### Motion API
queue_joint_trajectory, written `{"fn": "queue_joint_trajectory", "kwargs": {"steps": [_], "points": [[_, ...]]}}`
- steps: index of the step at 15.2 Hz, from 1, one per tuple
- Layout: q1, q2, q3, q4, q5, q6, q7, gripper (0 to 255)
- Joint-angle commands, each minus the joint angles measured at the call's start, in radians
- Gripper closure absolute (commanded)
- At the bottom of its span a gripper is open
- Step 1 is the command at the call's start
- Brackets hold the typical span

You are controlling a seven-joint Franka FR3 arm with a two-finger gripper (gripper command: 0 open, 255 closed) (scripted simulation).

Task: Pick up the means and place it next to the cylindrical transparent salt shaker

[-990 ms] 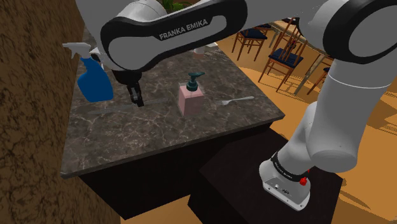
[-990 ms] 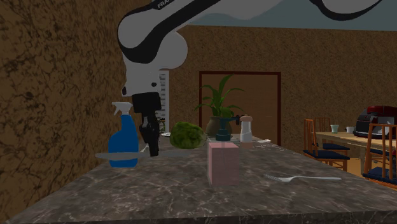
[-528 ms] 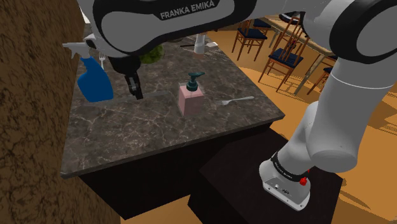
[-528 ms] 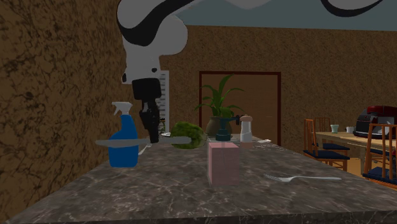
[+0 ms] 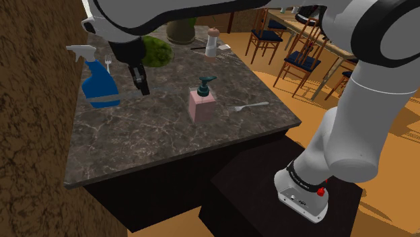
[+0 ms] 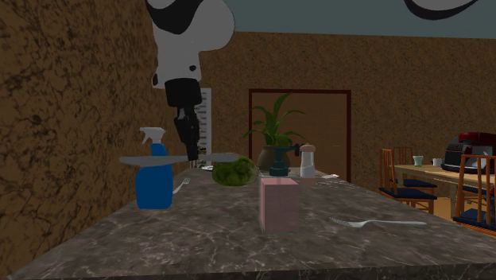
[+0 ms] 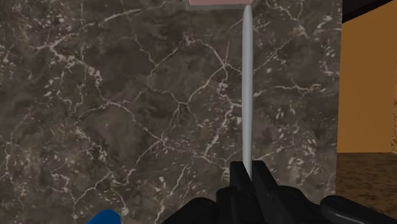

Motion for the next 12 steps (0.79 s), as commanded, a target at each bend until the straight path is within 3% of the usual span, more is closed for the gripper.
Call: {"fn": "queue_joint_trajectory", "kwargs": {"steps": [1, 12], "points": [[0.003, 0.003, 0.001, 0.033, 0.000, -0.031, -0.002, 255], [0.016, 0.024, 0.004, 0.211, -0.005, -0.187, -0.015, 255]]}}
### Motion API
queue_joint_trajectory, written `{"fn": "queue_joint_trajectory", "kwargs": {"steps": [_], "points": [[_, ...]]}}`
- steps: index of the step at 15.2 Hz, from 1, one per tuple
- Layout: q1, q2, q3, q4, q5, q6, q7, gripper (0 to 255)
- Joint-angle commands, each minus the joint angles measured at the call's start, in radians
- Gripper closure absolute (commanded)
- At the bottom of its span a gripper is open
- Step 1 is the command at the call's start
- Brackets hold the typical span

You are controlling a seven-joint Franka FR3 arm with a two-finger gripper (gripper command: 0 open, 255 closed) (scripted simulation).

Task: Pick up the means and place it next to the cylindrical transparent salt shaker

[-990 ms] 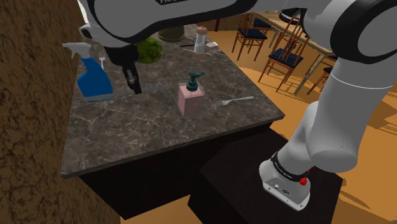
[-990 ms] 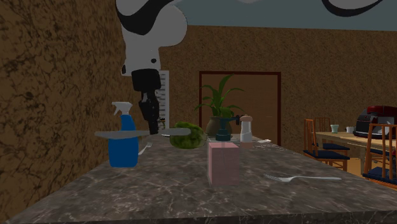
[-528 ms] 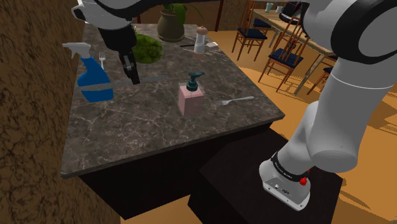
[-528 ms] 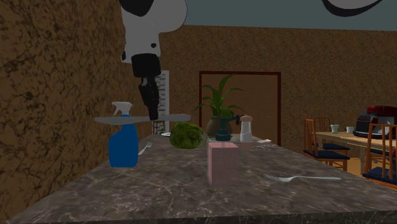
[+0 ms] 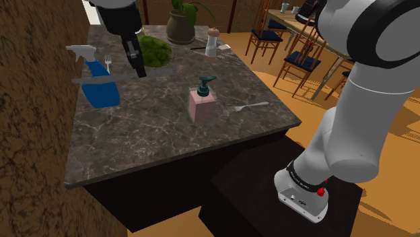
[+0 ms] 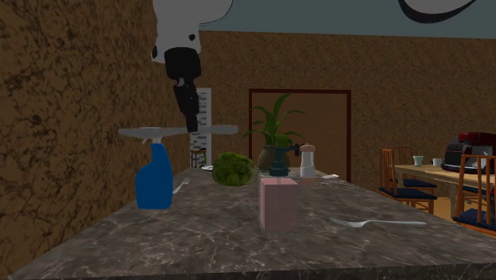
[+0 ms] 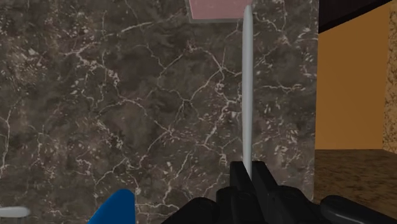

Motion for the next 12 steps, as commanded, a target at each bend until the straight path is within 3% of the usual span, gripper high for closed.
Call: {"fn": "queue_joint_trajectory", "kwargs": {"steps": [1, 9, 12], "points": [[0.003, 0.006, 0.000, 0.036, -0.002, -0.030, -0.003, 255], [0.021, 0.050, 0.002, 0.202, -0.016, -0.154, -0.011, 255], [-0.039, -0.032, -0.018, 0.086, 0.005, -0.109, -0.075, 255]]}}
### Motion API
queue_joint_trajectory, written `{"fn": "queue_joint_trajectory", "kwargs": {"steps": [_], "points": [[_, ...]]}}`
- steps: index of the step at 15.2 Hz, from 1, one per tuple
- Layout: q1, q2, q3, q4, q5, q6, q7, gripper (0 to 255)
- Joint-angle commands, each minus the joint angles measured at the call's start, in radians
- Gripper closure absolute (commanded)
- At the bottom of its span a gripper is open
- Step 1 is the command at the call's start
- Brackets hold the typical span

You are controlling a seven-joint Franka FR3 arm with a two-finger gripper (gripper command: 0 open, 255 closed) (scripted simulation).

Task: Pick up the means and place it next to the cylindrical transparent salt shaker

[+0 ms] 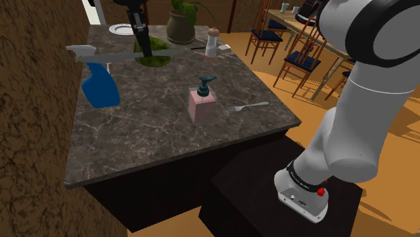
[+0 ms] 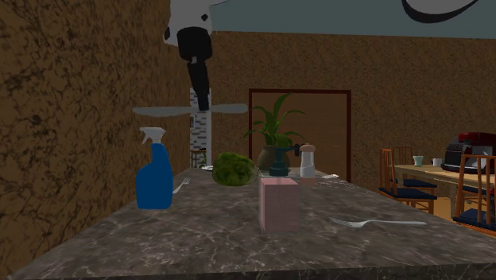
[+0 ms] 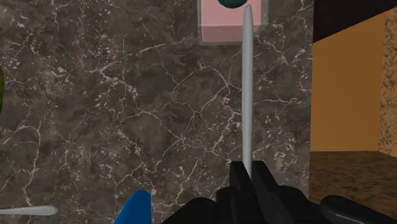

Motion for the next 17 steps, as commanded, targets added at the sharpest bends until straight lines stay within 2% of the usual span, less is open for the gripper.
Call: {"fn": "queue_joint_trajectory", "kwargs": {"steps": [1, 9, 17], "points": [[-0.037, -0.050, -0.014, -0.071, 0.012, 0.028, -0.042, 255], [-0.161, -0.187, -0.089, -0.255, 0.039, 0.102, -0.227, 255], [-0.263, -0.249, -0.179, -0.337, 0.041, 0.148, -0.414, 255]]}}
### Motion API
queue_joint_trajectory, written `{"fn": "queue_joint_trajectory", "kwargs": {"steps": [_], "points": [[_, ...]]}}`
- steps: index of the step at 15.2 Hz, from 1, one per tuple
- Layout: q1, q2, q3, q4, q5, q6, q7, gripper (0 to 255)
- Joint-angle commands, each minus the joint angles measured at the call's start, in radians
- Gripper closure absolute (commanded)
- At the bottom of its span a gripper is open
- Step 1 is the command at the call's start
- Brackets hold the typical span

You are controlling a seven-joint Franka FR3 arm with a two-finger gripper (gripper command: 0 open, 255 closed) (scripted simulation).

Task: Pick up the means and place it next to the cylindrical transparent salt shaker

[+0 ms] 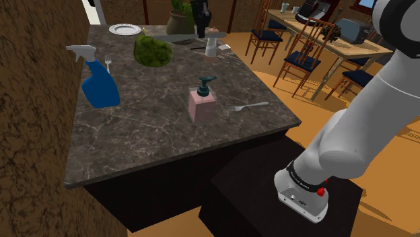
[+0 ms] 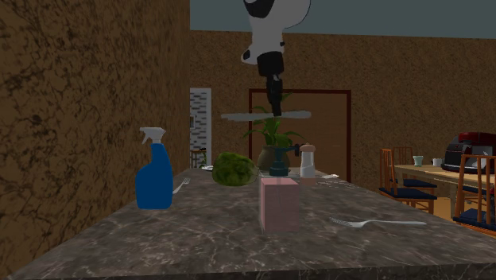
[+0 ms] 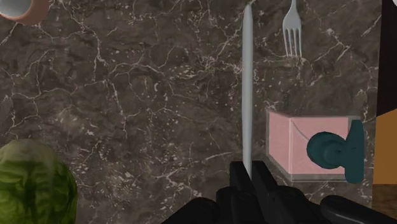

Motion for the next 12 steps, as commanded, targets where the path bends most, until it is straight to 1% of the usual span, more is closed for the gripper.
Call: {"fn": "queue_joint_trajectory", "kwargs": {"steps": [1, 7, 12], "points": [[-0.021, -0.005, -0.020, -0.011, -0.001, 0.011, -0.042, 255], [-0.094, 0.000, -0.089, -0.008, -0.004, 0.034, -0.182, 255], [-0.155, 0.033, -0.144, 0.029, -0.002, 0.046, -0.298, 255]]}}
